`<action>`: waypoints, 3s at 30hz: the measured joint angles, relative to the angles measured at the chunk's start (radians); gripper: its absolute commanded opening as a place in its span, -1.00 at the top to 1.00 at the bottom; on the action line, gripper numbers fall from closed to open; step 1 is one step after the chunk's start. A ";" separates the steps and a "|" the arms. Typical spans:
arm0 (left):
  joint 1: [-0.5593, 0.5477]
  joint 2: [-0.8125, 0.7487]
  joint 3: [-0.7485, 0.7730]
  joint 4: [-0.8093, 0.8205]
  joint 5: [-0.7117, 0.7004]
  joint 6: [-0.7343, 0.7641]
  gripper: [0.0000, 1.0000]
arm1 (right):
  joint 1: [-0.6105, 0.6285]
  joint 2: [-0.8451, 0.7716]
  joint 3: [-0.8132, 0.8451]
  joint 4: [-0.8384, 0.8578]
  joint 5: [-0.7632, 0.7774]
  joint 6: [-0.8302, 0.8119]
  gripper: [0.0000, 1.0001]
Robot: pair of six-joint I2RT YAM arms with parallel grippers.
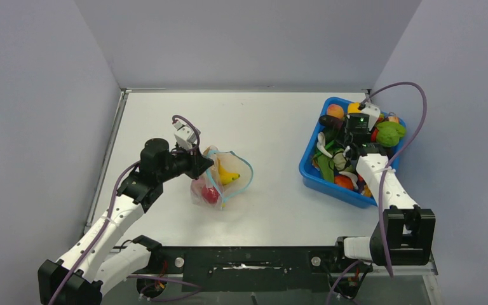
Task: Place the food in the zip-top bag and seal the zipper
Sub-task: Pick up the fake fruit from the bin, then place the fake fruit in the zipper food storage bag.
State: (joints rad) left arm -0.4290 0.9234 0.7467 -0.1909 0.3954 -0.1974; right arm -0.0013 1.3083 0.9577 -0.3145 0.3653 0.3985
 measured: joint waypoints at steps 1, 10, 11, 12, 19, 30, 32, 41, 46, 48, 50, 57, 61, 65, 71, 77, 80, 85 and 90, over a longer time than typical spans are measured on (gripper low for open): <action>0.000 0.000 0.000 0.000 0.000 0.000 1.00 | 0.000 0.000 0.000 0.003 -0.008 0.000 0.09; 0.000 0.000 0.000 0.000 0.000 0.000 1.00 | 0.000 0.030 -0.003 0.023 -0.027 -0.003 0.15; 0.000 0.000 0.000 0.000 0.000 0.000 1.00 | 0.000 0.031 -0.003 0.022 -0.027 -0.003 0.18; 0.000 0.000 0.000 0.000 0.000 0.000 1.00 | 0.000 0.031 -0.004 0.023 -0.027 -0.003 0.21; 0.000 -0.002 0.000 0.000 0.000 0.000 1.00 | 0.000 0.032 -0.004 0.022 -0.025 -0.007 0.11; 0.000 -0.004 0.000 0.000 0.000 0.000 1.00 | -0.004 0.077 -0.005 0.006 -0.024 -0.009 0.31; 0.000 -0.005 0.000 0.000 0.000 0.000 1.00 | -0.004 0.077 -0.004 0.005 -0.024 -0.011 0.46; 0.000 -0.006 0.000 0.000 -0.001 0.000 1.00 | 0.003 0.072 -0.004 -0.007 -0.018 -0.029 0.55; 0.000 -0.006 -0.003 0.000 -0.003 0.001 1.00 | 0.025 0.043 -0.003 -0.051 -0.011 -0.036 0.56; 0.000 -0.007 -0.005 0.000 -0.003 0.001 1.00 | 0.041 0.026 0.000 -0.080 -0.010 -0.036 0.56; 0.000 -0.007 -0.005 0.000 -0.003 0.001 1.00 | 0.056 0.005 0.002 -0.111 -0.009 -0.032 0.56; 0.000 -0.012 -0.006 0.000 -0.003 0.001 1.00 | 0.123 -0.113 0.002 -0.217 0.009 0.002 0.58; 0.000 -0.013 -0.006 0.000 -0.003 0.001 1.00 | 0.140 -0.196 0.002 -0.272 0.021 0.030 0.60; 0.000 -0.016 -0.006 0.000 -0.006 0.001 1.00 | 0.147 -0.246 0.003 -0.340 0.024 0.061 0.61; 0.000 -0.020 -0.008 0.000 -0.006 0.001 1.00 | 0.147 -0.323 0.003 -0.425 0.030 0.101 0.65; 0.000 -0.021 -0.013 0.002 -0.007 0.001 1.00 | 0.147 -0.404 0.036 -0.474 0.060 0.116 0.65; 0.000 -0.021 -0.013 0.002 -0.007 0.001 1.00 | 0.147 -0.414 0.068 -0.482 0.061 0.119 0.62; 0.000 -0.024 -0.017 0.005 -0.008 0.001 1.00 | 0.153 -0.449 0.086 -0.462 -0.014 0.090 0.59; 0.000 -0.024 -0.018 0.007 -0.008 0.001 1.00 | 0.154 -0.515 0.080 -0.404 -0.126 0.050 0.58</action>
State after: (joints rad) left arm -0.4290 0.8997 0.7292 -0.1837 0.3874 -0.1967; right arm 0.1524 0.7929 1.0382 -0.7189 0.2398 0.4488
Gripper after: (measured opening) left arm 0.009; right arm 0.336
